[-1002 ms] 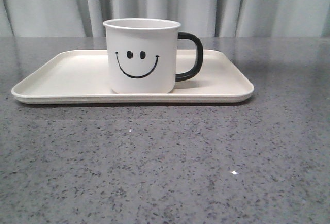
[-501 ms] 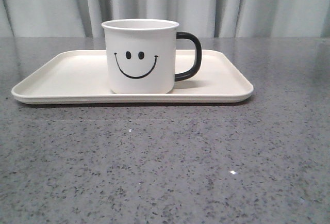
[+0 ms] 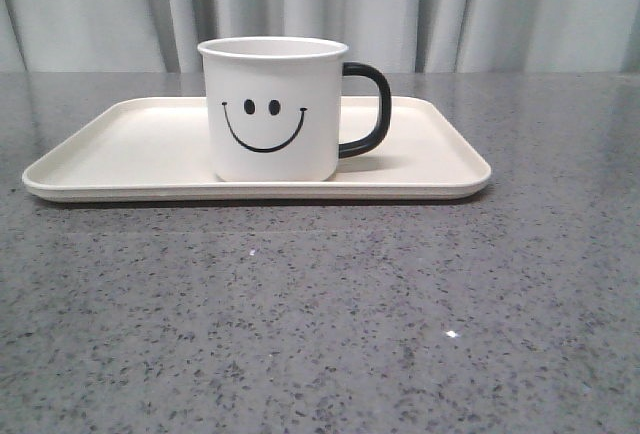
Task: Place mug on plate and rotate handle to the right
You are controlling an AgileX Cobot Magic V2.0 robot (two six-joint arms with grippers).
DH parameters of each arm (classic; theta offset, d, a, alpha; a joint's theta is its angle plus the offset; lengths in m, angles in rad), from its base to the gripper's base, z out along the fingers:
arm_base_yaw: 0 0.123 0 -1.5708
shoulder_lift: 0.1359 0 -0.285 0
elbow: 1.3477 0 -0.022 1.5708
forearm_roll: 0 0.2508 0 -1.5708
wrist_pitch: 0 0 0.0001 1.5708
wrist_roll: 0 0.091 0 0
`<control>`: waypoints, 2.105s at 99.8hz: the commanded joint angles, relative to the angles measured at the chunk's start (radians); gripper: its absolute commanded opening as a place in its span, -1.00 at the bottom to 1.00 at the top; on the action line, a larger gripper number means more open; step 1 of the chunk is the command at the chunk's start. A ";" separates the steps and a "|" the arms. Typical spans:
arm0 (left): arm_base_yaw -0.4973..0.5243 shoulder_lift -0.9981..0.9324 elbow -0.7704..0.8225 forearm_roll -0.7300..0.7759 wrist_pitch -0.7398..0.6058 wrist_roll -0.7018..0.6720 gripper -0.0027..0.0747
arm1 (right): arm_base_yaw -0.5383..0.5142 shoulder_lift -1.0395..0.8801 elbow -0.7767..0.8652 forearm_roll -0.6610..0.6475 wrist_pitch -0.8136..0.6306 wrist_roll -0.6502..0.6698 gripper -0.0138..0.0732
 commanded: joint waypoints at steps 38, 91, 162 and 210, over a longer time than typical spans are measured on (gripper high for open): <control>-0.008 -0.067 -0.018 0.020 -0.041 -0.043 -0.98 | -0.009 -0.549 0.983 -0.001 -0.579 0.034 -0.82; -0.008 -0.057 -0.018 0.001 -0.023 -0.043 -0.98 | -0.007 -0.707 1.364 -0.001 -0.696 0.033 -0.82; -0.008 0.058 -0.004 0.054 -0.113 -0.160 -0.98 | -0.007 -0.707 1.381 -0.001 -0.671 0.033 -0.82; -0.008 -0.596 1.117 0.005 -1.343 -0.253 -0.98 | -0.007 -0.707 1.381 -0.001 -0.671 0.033 -0.82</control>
